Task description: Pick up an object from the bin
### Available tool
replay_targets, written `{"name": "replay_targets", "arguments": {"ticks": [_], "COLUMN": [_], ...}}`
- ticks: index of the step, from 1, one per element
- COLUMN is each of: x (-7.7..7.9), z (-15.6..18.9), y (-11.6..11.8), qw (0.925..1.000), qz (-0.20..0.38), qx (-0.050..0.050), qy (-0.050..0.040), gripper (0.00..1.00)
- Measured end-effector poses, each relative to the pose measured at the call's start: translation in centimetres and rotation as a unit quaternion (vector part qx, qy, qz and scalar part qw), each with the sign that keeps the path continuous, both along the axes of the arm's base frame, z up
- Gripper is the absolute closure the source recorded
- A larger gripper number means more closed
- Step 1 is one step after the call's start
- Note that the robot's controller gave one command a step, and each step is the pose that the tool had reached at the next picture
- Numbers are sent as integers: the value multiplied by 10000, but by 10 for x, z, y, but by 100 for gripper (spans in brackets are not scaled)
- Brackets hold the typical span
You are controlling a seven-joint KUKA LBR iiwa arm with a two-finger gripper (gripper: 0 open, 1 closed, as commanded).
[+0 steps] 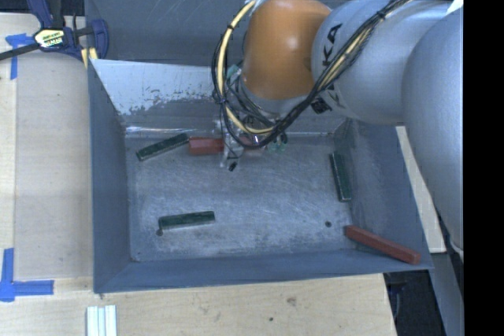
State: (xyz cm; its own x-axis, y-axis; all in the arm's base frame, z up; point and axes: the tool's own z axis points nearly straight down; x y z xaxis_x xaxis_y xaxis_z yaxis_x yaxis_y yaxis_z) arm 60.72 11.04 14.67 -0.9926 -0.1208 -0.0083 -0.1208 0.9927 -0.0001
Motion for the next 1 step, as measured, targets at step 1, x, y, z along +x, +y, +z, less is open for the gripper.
{"name": "replay_targets", "arguments": {"ticks": [1], "x": [2], "z": [40], "y": [0], "qw": [10000], "qz": [2], "qx": [1], "qy": [-3], "gripper": [100]}}
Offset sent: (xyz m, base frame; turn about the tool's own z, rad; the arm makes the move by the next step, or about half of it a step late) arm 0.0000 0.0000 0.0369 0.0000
